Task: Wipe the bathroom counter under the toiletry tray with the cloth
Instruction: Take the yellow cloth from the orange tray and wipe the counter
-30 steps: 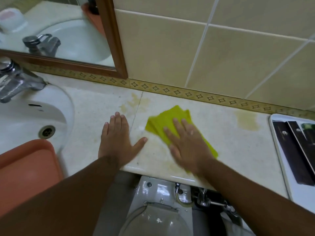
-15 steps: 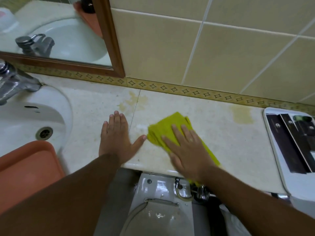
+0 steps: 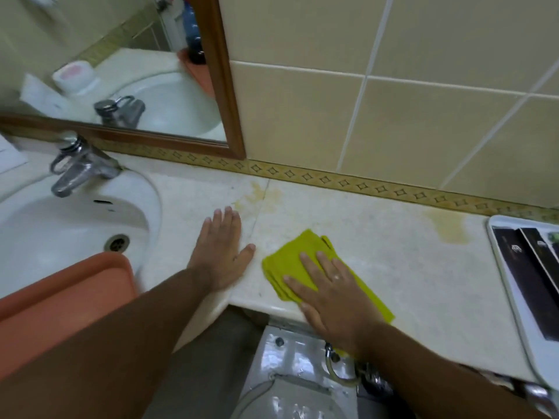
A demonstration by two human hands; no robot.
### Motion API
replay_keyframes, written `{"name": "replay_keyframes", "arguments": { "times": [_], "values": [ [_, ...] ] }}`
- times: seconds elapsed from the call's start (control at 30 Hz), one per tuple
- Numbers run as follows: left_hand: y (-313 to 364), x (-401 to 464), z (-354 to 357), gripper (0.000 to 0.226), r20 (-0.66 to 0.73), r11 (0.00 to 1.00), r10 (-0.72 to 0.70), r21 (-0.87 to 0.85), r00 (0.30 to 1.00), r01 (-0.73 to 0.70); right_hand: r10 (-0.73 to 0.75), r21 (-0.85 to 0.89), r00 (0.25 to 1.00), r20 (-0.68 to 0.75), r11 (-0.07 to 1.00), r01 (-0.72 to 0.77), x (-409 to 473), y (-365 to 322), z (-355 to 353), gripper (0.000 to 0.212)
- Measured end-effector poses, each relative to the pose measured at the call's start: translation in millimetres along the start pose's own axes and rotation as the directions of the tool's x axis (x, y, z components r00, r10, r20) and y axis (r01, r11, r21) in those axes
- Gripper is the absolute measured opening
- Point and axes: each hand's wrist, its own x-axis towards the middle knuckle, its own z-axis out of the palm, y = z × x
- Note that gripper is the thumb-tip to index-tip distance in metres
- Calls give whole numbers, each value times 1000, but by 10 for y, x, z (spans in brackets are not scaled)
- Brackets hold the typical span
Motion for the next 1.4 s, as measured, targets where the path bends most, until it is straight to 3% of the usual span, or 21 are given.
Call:
{"name": "replay_keyframes", "arguments": {
  "times": [0.1,0.2,0.27,0.33,0.4,0.47,0.53,0.57,0.63,0.7,0.77,0.83,0.9,0.93,1.0,1.07,1.1,1.17,1.27,1.33,1.4],
  "values": [
    [-446,256,-220,84,-107,989,-145,18,984,148,-154,15,988,26,988,153,-129,158,-1,55],
    [-729,409,-205,81,-98,971,-235,11,967,237,-119,16,992,42,993,119,44,427,-52,54],
    [-826,473,-91,81,-122,971,-238,-5,964,239,102,-21,995,-21,995,-102,343,742,-129,56],
    [-868,503,6,82,-136,974,-226,2,964,229,369,22,928,-56,929,-368,675,953,-218,55],
    [-895,520,36,82,-163,972,-231,6,959,235,470,46,881,-63,883,-468,966,771,-250,55],
    [-893,535,33,82,-158,973,-226,2,961,229,331,-29,942,-57,942,-333,1026,246,-144,58],
    [-907,509,27,81,-150,974,-222,14,963,226,-7,-35,1000,-24,999,6,705,-291,2,60],
    [-905,509,22,81,-148,976,-214,19,966,219,-140,9,990,14,990,140,448,-393,10,60],
    [-936,489,25,81,-161,976,-206,31,965,213,-229,21,969,92,973,228,74,-101,-35,60],
    [-949,489,27,81,-168,976,-205,41,964,215,-68,-36,996,55,997,70,-79,524,-70,58],
    [-919,516,22,81,-168,978,-194,45,966,204,218,-19,975,45,976,-218,20,1009,-209,56],
    [-900,523,5,80,-164,978,-192,46,967,202,397,23,918,-6,918,-397,395,1112,-250,55],
    [-899,490,-3,80,-162,975,-204,53,966,215,450,29,893,-11,893,-450,836,812,-243,56],
    [-919,466,-16,80,-161,973,-212,55,964,223,396,9,918,-34,918,-396,982,587,-217,57],
    [-850,487,-29,80,-145,978,-198,43,969,206,141,-20,989,-47,990,-142,861,239,-126,56],
    [-815,490,-37,80,-143,978,-198,36,970,205,-119,43,993,-6,992,119,402,180,-47,52],
    [-810,490,-29,80,-143,978,-201,29,969,207,-175,79,984,25,982,172,164,322,-49,51],
    [-849,481,-21,81,-147,977,-208,23,967,214,-98,94,995,23,991,96,-142,798,-66,51],
    [-858,486,-6,81,-158,977,-203,36,966,211,286,101,958,22,953,-287,-106,1350,-242,58],
    [-869,507,4,81,-166,977,-202,38,965,211,193,4,981,31,981,-193,228,1301,-292,59],
    [-879,516,20,82,-173,977,-199,34,964,208,-68,-74,996,55,995,72,667,1094,-281,55]
  ]
}}
